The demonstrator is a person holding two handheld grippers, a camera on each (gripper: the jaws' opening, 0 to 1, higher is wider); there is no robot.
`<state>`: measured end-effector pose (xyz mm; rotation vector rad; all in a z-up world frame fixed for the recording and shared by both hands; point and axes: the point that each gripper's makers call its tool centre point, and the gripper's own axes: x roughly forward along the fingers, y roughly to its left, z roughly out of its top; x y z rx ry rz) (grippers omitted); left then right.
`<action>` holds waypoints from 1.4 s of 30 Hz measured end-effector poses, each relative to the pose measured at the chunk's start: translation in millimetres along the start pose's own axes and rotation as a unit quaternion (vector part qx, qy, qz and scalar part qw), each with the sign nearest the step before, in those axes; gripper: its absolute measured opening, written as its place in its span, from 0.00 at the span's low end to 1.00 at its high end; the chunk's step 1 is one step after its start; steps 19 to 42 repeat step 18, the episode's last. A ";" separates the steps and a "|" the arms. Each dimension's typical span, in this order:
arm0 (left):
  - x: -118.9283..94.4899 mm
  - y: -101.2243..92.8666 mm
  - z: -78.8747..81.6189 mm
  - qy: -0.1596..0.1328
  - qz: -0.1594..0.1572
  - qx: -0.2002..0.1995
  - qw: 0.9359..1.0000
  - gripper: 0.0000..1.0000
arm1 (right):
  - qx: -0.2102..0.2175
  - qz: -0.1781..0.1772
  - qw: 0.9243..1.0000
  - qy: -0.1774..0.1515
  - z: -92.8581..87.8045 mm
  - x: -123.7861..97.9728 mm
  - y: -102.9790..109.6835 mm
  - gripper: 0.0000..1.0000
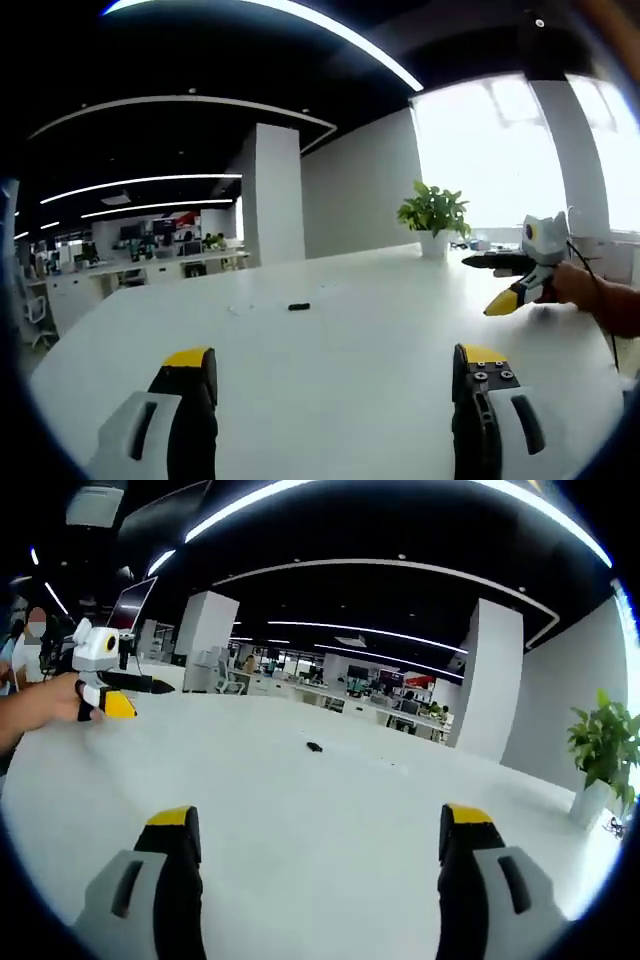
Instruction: Snap the two parts of the plastic buckle together until the buckle closes and remains connected.
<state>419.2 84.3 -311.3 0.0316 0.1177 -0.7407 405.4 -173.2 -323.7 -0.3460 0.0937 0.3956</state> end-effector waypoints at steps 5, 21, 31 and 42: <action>-1.8 6.2 -0.4 -0.004 0.011 0.004 1.000 0.99 | 0.020 0.007 1.000 -0.005 1.0 -1.1 0.2 1.00; 0.2 13.1 -7.3 0.001 0.018 0.022 1.000 0.97 | 0.036 0.002 0.999 -0.016 2.0 -4.3 -2.4 1.00; 0.2 13.1 -7.3 0.001 0.018 0.022 1.000 0.97 | 0.036 0.002 0.999 -0.016 2.0 -4.3 -2.4 1.00; 0.2 13.1 -7.3 0.001 0.018 0.022 1.000 0.97 | 0.036 0.002 0.999 -0.016 2.0 -4.3 -2.4 1.00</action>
